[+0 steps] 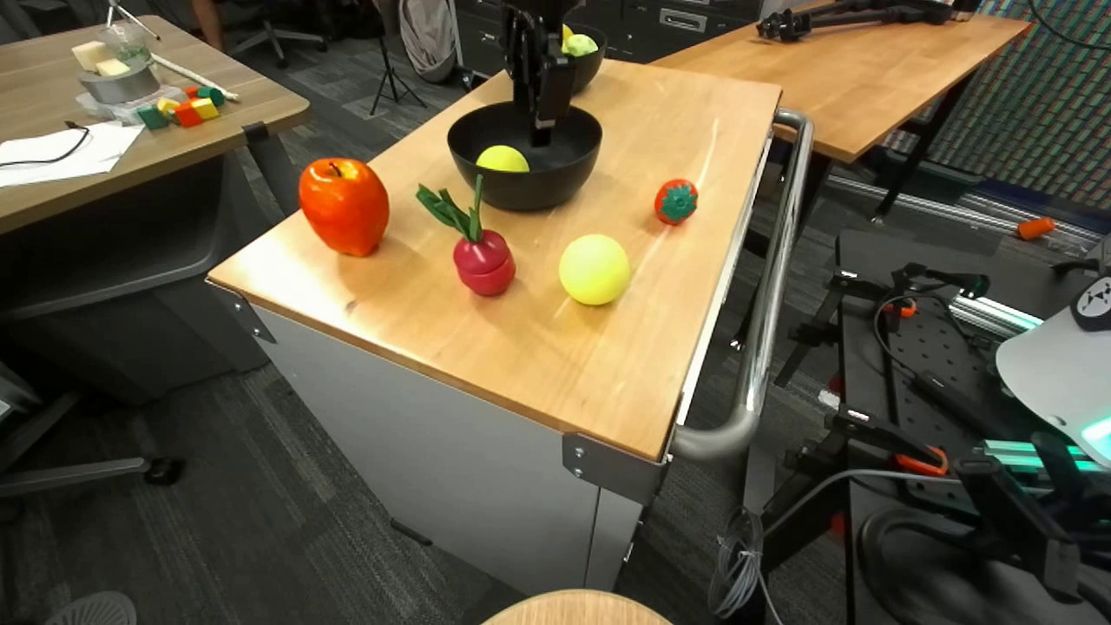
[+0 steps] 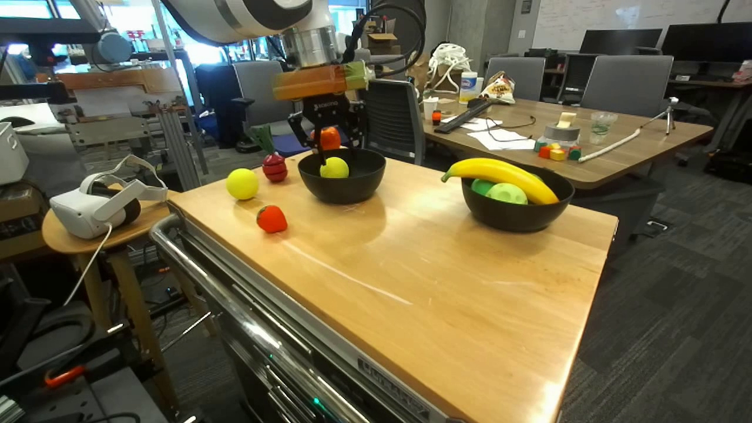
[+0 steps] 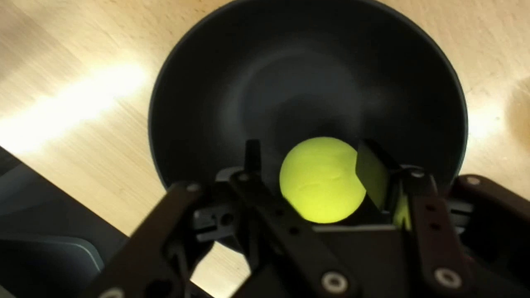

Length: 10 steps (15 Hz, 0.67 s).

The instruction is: Remove the fruits from the bowls

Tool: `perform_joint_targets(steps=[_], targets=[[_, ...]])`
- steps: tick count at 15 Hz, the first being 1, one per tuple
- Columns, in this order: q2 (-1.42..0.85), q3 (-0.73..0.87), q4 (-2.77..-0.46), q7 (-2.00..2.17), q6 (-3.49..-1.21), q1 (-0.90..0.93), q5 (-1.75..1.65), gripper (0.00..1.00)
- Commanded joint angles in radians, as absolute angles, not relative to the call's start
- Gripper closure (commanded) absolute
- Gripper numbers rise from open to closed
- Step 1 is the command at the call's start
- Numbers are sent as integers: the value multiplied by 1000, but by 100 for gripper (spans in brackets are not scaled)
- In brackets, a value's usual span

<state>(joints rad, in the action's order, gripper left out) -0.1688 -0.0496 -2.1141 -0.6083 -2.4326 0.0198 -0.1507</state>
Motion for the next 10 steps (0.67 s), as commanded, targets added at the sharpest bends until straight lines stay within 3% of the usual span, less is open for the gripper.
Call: perform_joint_targets(steps=[1, 2, 6, 10], targets=[[-201, -68, -2072, -641, -2424, 4, -91, 49], [-210, -69, -2065, -637, -2423, 5, -89, 32], [-241, -75, -2030, -636, -2414, 5, -82, 5], [-278, -78, -1989, -629, -2409, 8, -101, 0]])
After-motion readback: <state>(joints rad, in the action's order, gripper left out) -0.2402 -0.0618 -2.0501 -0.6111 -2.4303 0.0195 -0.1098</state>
